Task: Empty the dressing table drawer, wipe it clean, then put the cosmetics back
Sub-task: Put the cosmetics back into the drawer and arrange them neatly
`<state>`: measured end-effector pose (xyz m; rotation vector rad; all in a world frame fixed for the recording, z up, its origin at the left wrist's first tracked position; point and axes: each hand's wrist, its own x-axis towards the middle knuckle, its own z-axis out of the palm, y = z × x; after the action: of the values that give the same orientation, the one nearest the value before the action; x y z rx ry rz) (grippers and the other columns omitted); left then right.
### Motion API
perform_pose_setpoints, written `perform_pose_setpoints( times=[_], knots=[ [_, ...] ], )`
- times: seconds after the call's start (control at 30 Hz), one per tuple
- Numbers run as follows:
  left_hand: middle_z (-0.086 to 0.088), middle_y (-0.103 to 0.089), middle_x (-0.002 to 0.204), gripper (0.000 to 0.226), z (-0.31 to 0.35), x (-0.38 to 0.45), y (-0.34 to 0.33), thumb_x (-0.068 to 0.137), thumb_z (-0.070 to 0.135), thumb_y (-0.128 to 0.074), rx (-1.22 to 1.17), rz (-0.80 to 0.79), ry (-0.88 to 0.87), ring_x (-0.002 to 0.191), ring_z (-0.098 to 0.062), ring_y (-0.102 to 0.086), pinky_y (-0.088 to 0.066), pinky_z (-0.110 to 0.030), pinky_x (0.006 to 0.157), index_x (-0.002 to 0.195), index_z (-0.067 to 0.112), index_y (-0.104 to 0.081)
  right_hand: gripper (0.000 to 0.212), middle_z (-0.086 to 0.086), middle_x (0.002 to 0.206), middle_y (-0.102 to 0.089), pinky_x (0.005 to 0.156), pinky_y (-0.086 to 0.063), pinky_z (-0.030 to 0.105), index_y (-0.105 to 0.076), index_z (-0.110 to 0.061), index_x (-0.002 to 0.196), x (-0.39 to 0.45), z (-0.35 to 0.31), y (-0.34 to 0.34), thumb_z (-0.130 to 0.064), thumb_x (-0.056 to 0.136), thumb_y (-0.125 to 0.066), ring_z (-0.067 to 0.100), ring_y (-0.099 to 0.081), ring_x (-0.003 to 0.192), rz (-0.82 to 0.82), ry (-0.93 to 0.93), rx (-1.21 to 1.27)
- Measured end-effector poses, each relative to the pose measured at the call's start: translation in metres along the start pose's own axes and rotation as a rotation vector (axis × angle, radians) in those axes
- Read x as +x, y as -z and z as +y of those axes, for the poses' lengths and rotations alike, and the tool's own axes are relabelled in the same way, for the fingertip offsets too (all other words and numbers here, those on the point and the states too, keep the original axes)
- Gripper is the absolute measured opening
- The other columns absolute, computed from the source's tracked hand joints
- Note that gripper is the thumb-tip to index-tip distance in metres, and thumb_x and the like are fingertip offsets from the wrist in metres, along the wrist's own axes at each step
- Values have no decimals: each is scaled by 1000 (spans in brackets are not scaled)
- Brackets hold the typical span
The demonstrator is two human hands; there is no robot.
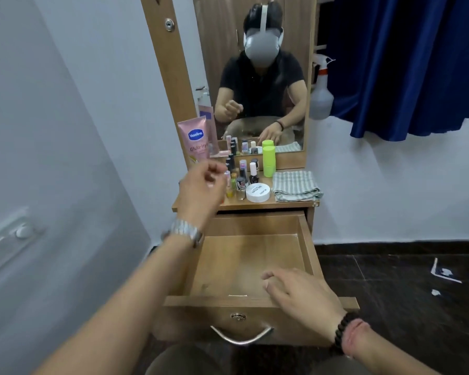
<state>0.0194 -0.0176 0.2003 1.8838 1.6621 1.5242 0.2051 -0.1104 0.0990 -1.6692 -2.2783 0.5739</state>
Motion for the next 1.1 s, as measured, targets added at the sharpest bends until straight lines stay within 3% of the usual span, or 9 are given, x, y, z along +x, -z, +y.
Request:
perform_pose_setpoints(
  times=[0.13, 0.2, 0.27, 0.37, 0.43, 0.67, 0.83, 0.97, 1.1],
  knots=[
    [2, -54, 122, 22, 8, 90, 14, 89, 16, -55, 267, 100, -155, 113, -15, -49, -41, -28, 99, 108, 22, -62, 35, -18, 96, -62, 87, -46, 31, -55, -36, 117, 0, -1, 0, -47, 99, -27, 4, -57, 93, -5, 7, -18],
    [-4, -41, 143, 42, 0, 129, 16, 90, 18, -52, 429, 63, -78, 131, -27, -36, -34, -39, 108, 131, 23, -52, 34, -18, 91, -59, 82, -45, 30, -55, -35, 113, 0, 0, 0, -47, 100, -26, 5, -55, 87, -9, 10, -38],
    [-6, -37, 149, 48, -11, 151, 14, 92, 22, -50, 563, 3, 3, 133, -32, -34, -37, -46, 107, 139, 22, -44, 34, -14, 91, -62, 79, -46, 31, -55, -32, 107, -1, 1, -1, -47, 100, -25, 7, -57, 86, -7, 13, -57],
    [-16, -65, 115, 28, -16, 159, 11, 91, 15, -46, 555, -15, -9, 105, -36, -59, -52, -40, 83, 109, 9, -67, 36, -8, 92, -65, 80, -47, 33, -56, -29, 103, 0, 2, -4, -47, 99, -25, 11, -60, 87, -3, 9, -69],
    [-12, -70, 102, 26, -15, 158, 14, 91, 13, -48, 541, 16, -27, 94, -31, -63, -50, -33, 72, 99, 6, -73, 37, -8, 92, -66, 80, -48, 32, -57, -28, 103, 1, 2, -5, -47, 99, -25, 12, -60, 87, -10, 3, -78],
    [-4, -67, 105, 18, -21, 160, 35, 89, 8, -55, 436, 86, 11, 95, -25, -63, -53, -34, 80, 102, 14, -66, 40, -9, 95, -68, 81, -49, 32, -60, -30, 107, 3, 3, -6, -48, 99, -25, 12, -61, 89, -25, -8, -90],
    [5, -67, 97, 17, 3, 156, 60, 88, 9, -54, 341, 158, -105, 88, -17, -64, -51, -25, 72, 92, 22, -64, 30, -21, 101, -66, 82, -47, 27, -60, -41, 110, 2, 1, -1, -52, 97, -35, 2, -59, 94, -34, -29, -5],
    [8, -67, 97, 15, 40, 131, 79, 87, 11, -58, 363, 112, -272, 81, -9, -58, -44, -21, 68, 93, 23, -65, 19, -24, 110, -63, 84, -49, 16, -57, -43, 113, 4, 5, 3, -37, 96, -52, -11, -57, 96, -14, -40, 315],
    [9, -65, 91, 20, 71, 83, 80, 85, 3, -57, 323, -84, -380, 82, -7, -58, -47, -21, 75, 91, 20, -66, 43, -21, 127, -52, 88, -42, 17, -43, -38, 127, 5, 7, 12, -34, 89, -64, -5, -52, 112, 94, -49, 608]
  ],
)
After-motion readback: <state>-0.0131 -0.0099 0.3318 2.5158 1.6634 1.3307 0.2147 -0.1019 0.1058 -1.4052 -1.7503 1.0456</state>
